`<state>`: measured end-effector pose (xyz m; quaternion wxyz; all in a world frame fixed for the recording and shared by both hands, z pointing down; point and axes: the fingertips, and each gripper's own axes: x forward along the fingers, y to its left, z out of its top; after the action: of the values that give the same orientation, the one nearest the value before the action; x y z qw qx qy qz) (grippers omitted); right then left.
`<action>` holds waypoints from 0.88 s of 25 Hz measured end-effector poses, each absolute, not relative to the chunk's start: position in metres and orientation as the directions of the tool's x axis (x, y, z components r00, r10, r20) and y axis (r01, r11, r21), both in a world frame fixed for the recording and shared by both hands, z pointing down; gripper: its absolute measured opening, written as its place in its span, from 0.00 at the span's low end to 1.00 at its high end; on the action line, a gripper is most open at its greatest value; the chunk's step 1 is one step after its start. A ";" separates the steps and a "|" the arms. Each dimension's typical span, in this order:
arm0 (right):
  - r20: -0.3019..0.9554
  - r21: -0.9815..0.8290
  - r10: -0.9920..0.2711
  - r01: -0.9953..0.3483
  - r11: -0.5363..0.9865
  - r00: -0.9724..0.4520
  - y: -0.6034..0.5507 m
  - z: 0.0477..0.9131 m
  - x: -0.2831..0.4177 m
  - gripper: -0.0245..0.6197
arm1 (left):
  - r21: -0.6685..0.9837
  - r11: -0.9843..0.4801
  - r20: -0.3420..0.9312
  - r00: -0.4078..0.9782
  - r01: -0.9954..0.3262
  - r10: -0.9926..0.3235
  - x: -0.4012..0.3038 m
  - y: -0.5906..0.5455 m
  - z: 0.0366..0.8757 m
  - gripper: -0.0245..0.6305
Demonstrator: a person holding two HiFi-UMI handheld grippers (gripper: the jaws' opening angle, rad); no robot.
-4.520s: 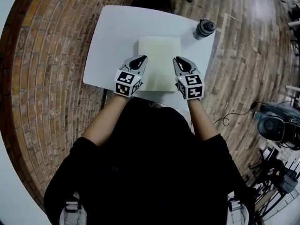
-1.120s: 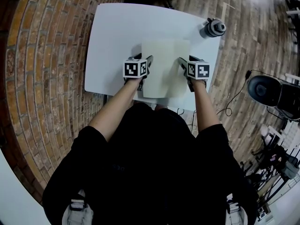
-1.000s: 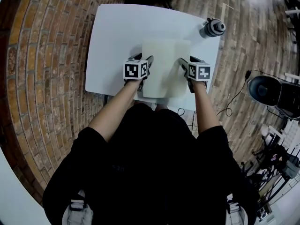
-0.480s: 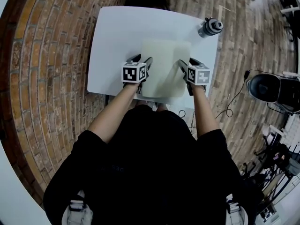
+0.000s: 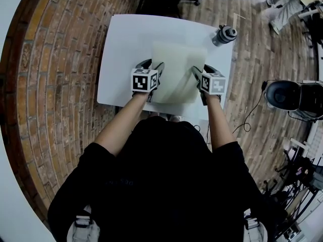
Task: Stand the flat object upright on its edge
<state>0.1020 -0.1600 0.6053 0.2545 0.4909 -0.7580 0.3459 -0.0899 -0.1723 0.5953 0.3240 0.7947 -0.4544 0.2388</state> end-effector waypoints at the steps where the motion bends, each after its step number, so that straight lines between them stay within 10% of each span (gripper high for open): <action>1: 0.722 -0.273 -0.572 -0.920 0.280 -0.388 -0.161 0.602 0.101 0.40 | 0.294 -0.380 0.670 0.472 -0.877 -0.573 -0.091 -0.173 0.592 0.40; 22: 0.602 -0.145 -0.724 -0.938 0.315 -0.337 -0.191 0.545 0.096 0.39 | 0.206 -0.447 0.541 0.482 -0.870 -0.689 -0.095 -0.204 0.532 0.40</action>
<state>0.0961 -0.1908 0.5450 0.2198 0.5323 -0.7806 0.2427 -0.0952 -0.2038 0.5321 0.2342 0.8285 -0.4705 0.1933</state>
